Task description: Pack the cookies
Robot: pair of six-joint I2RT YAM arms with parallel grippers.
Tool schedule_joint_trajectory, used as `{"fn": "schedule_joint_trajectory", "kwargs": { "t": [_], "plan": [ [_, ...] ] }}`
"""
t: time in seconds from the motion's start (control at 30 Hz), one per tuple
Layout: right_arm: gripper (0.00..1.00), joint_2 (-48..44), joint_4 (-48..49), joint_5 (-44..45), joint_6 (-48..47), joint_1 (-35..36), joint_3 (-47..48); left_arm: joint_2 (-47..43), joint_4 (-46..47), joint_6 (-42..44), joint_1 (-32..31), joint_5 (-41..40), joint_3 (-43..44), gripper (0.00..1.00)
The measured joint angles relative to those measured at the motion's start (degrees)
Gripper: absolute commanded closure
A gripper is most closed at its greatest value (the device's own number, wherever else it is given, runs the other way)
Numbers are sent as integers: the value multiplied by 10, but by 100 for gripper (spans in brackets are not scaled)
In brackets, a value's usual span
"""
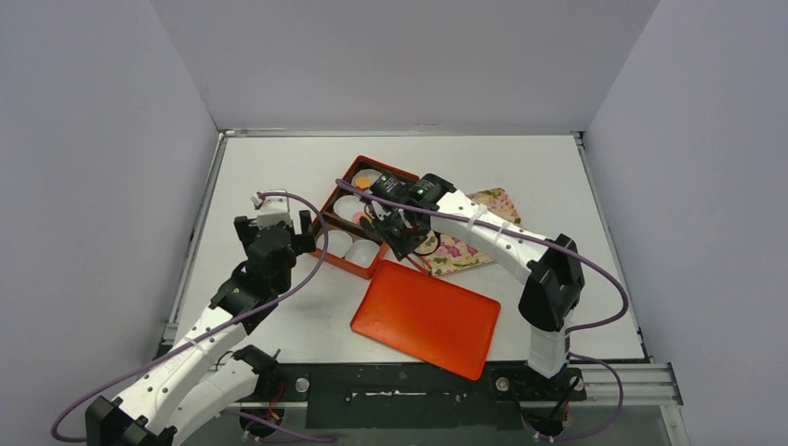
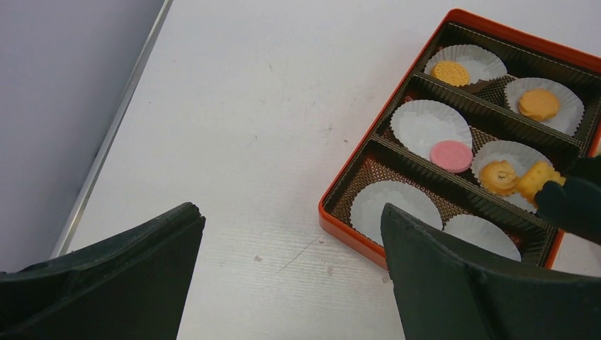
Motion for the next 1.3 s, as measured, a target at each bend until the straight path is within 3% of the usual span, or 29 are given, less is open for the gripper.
{"fn": "schedule_joint_trajectory", "kwargs": {
  "t": [0.73, 1.3],
  "plan": [
    [84, 84, 1, -5, 4, 50, 0, -107, -1, -14, 14, -81, -27, 7],
    [61, 96, -16, -1, 2, 51, 19, -106, 0, -14, 16, -81, -28, 7]
  ]
}}
